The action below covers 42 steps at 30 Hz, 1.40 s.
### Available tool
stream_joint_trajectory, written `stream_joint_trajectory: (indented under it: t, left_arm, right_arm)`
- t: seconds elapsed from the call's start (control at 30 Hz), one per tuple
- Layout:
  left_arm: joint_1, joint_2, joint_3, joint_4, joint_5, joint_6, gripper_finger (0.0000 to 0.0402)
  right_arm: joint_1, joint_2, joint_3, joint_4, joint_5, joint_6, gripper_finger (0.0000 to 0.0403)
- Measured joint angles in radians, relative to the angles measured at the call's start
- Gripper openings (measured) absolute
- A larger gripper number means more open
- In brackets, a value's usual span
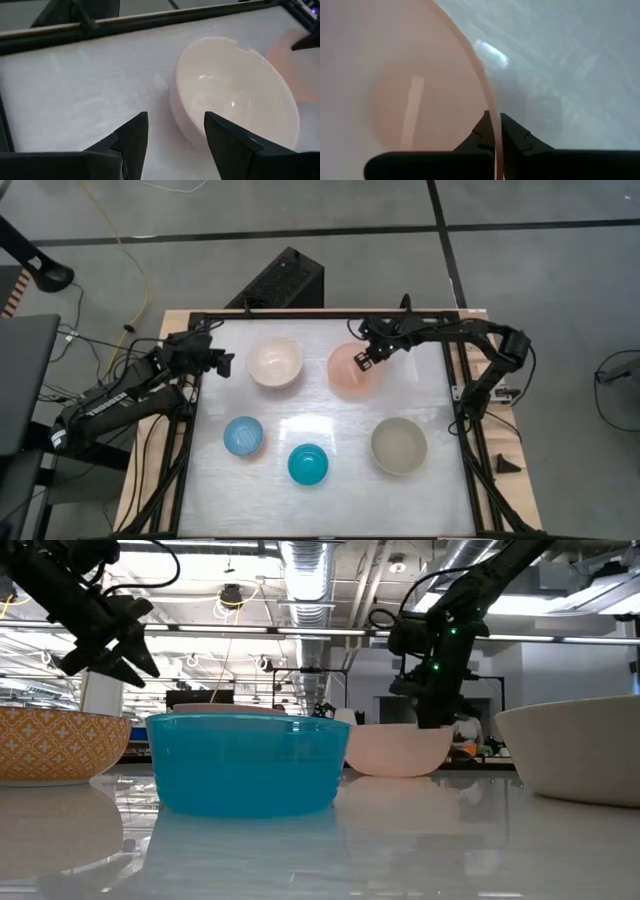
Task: Nest bowls inside each other
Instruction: Stack the orange plastic bowl on top of the pink ceramic bowl
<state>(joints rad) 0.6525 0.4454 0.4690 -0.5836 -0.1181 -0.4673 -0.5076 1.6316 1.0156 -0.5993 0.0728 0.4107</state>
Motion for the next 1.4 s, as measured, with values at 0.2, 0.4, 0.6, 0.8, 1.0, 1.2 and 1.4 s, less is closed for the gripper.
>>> stream_joint_trajectory:
  t: [0.2, 0.4, 0.6, 0.8, 1.0, 1.2, 1.4]
  left_arm:
    - [0.000, 0.000, 0.000, -0.010, -0.002, -0.018, 0.0183]
    - [-0.001, 0.000, 0.000, -0.010, -0.001, -0.032, 0.0183]
    - [-0.002, 0.000, 0.000, -0.010, -0.001, -0.030, 0.0183]
    - [-0.003, 0.000, 0.000, -0.009, -0.016, -0.022, 0.0183]
    - [-0.003, 0.000, 0.000, -0.009, -0.041, 0.000, 0.0183]
    - [-0.004, 0.000, -0.001, -0.010, -0.043, 0.001, 0.0183]
    - [-0.004, 0.000, -0.001, -0.012, -0.044, 0.005, 0.0183]
  right_arm:
    - [0.017, 0.004, 0.132, -0.031, -0.020, -0.003, 0.0033]
    - [0.065, 0.004, 0.284, 0.003, -0.019, 0.002, 0.0032]
    - [0.125, 0.022, 0.371, 0.190, -0.038, 0.050, 0.0032]
    - [0.176, 0.147, 0.444, 0.390, -0.070, 0.138, 0.0032]
    - [0.197, 0.328, 0.633, 0.349, -0.078, 0.162, 0.0032]
    - [0.189, 0.458, 0.785, 0.258, -0.079, 0.158, 0.0032]
    - [0.191, 0.529, 0.843, 0.240, -0.105, 0.161, 0.0033]
